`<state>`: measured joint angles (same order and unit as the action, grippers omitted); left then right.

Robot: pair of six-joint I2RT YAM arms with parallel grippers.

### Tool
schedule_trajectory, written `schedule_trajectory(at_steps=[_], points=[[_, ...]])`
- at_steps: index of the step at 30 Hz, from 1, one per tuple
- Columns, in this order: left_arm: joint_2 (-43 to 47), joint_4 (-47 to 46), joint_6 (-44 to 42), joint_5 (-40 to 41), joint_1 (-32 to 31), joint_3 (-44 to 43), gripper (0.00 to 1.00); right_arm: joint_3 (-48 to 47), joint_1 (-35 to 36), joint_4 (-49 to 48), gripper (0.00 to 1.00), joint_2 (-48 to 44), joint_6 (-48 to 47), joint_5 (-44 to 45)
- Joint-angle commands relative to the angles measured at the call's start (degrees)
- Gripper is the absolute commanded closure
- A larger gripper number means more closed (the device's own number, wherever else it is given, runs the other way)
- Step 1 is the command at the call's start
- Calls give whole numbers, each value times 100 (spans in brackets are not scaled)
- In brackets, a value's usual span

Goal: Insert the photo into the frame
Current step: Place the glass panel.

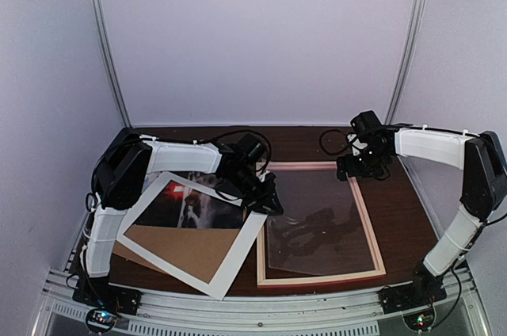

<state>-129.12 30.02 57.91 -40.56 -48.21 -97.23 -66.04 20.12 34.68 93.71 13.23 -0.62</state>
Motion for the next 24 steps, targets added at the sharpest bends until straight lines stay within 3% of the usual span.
schedule_trajectory(at_steps=[1, 13, 24], points=[[-100, 168, -174, 70, 18, -232, 77, -62, -26, -94, 6, 89, -14, 81], [-105, 308, -264, 173, 13, -272, 52, -266, -10, -468, 7, 529, 89, -462], [-87, 567, -405, 289, 13, -366, 42, -584, 124, -776, 8, 1184, 204, -977]])
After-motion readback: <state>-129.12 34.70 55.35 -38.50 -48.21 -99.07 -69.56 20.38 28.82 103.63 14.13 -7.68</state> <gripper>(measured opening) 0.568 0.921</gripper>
